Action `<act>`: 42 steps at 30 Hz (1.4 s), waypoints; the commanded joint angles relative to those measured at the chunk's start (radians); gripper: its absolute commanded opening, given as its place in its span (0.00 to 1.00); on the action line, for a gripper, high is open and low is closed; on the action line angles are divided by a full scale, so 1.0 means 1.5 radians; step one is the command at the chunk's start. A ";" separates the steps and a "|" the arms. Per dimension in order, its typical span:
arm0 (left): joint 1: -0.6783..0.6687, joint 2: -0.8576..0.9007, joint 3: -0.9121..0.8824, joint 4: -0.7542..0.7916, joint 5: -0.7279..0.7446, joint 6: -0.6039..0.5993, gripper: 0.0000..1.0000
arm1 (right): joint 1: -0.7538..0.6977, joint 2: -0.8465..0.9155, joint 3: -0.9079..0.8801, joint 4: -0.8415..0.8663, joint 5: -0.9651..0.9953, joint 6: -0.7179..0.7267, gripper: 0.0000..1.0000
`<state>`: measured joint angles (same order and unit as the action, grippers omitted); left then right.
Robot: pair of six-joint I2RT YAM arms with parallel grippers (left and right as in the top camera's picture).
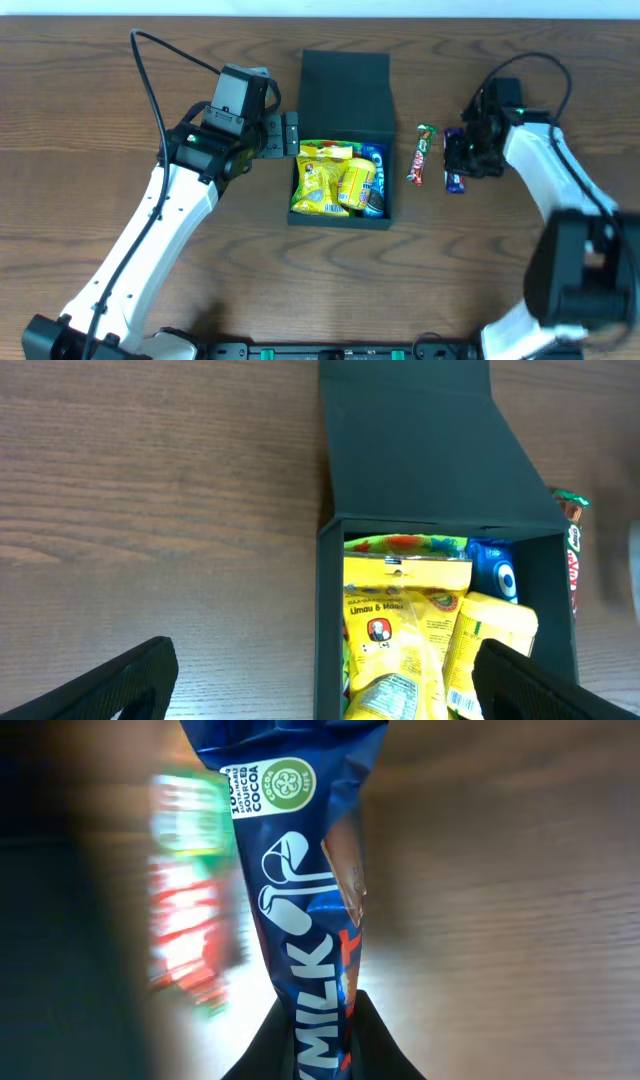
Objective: Pack container
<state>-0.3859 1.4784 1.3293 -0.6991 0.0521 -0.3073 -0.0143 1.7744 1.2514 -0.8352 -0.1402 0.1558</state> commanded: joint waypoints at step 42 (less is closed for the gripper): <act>0.005 0.004 -0.009 -0.020 -0.007 0.016 0.95 | 0.112 0.002 -0.024 0.074 0.060 0.170 0.52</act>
<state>-0.3859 1.4784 1.3281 -0.7296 0.0521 -0.3054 0.1547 1.7191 1.2198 -0.7410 -0.0677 0.4107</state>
